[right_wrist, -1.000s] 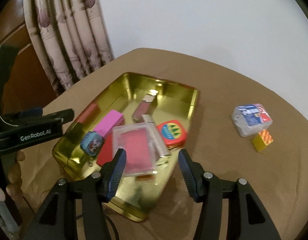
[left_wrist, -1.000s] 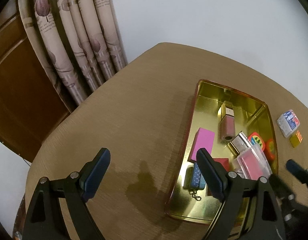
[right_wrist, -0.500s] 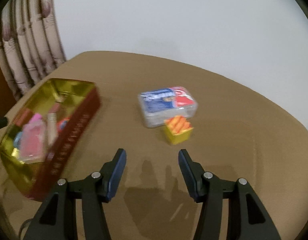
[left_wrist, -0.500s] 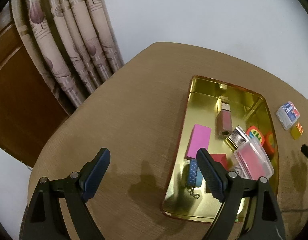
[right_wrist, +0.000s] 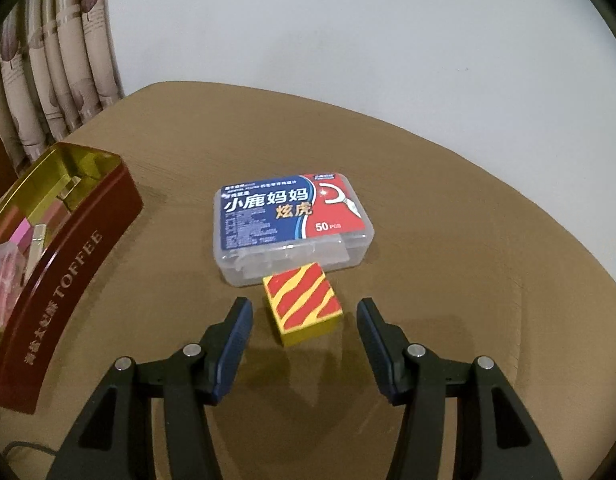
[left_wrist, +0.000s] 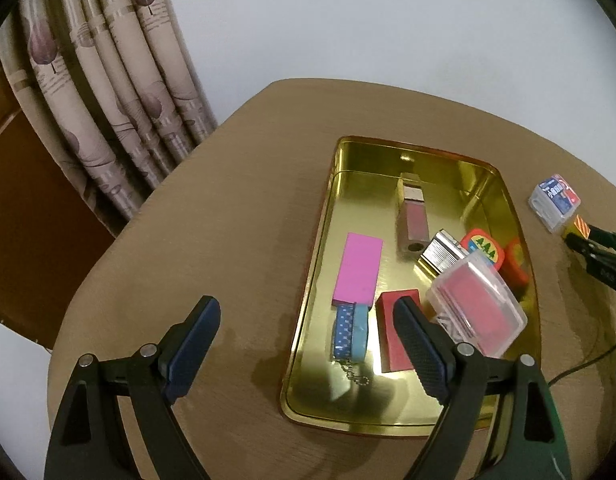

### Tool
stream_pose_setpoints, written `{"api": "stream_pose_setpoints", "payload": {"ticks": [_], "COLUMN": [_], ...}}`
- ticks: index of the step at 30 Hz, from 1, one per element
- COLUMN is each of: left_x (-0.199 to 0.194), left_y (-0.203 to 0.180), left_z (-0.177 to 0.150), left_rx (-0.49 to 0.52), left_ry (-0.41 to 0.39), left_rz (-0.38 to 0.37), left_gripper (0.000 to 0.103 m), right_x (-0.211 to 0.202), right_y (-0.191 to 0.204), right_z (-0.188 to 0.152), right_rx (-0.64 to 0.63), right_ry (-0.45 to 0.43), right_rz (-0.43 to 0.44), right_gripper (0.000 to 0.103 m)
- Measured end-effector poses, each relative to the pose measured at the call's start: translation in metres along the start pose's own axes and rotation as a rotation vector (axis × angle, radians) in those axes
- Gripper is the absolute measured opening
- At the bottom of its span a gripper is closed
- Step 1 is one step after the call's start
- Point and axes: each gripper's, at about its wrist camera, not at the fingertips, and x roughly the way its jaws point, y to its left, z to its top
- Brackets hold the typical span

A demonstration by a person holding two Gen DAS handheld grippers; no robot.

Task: Organize rigid objects
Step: 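Grasp the striped cube with the right tool while the left tool grasps the floss box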

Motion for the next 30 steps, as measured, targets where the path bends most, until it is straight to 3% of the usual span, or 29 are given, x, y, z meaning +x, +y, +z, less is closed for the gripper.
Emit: {"api": "stream_pose_setpoints", "payload": {"ticks": [4, 6, 8, 18, 30], "left_x": [0.002, 0.003, 0.004, 0.003, -0.005], "left_y": [-0.003, -0.004, -0.006, -0.017, -0.035], "left_z": [-0.001, -0.002, -0.003, -0.008, -0.016], "left_rx": [0.005, 0.011, 0.02, 0.065, 0.124], "left_ry": [0.008, 0.014, 0.016, 0.008, -0.008], "left_rz": [-0.005, -0.003, 0.003, -0.001, -0.028], "left_gripper": [0.087, 0.087, 0.087, 0.087, 0.087], "right_x": [0.01, 0.012, 0.01, -0.011, -0.053], "right_y": [0.0, 0.001, 0.0, -0.016, -0.083], "right_z": [-0.002, -0.007, -0.01, -0.046, -0.115], "right_rx": [-0.003, -0.007, 0.0, 0.082, 0.234], "right_ry": [-0.01, -0.013, -0.026, -0.037, -0.023], "right_rz": [0.007, 0.017, 0.029, -0.042, -0.188], "right_gripper": [0.055, 0.037, 0.03, 0.03, 0.03]}}
